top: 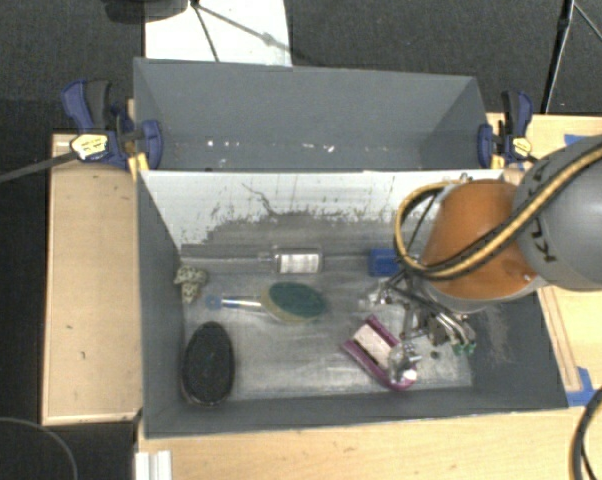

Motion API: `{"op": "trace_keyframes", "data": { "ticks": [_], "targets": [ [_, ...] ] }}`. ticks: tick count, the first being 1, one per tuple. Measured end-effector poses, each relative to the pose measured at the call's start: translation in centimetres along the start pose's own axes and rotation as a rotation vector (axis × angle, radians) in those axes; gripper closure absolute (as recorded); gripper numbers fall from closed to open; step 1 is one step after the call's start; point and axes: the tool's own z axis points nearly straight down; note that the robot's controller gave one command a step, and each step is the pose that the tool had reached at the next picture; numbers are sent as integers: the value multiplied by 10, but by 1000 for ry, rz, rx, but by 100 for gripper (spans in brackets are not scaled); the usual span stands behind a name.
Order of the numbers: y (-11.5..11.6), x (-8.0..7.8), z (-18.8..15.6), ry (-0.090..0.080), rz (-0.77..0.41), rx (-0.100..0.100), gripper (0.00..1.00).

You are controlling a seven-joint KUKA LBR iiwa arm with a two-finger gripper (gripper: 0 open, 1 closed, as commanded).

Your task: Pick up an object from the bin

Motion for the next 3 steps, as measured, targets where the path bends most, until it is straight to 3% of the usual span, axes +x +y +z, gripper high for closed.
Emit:
{"op": "trace_keyframes", "data": {
  "ticks": [1,2,3],
  "targets": [
    [7,23,-12,9,161,-4,0],
    [78,11,-19,9,59,-8,0],
    [70,-7,16,10,-62,-6,0]
  ]
}}
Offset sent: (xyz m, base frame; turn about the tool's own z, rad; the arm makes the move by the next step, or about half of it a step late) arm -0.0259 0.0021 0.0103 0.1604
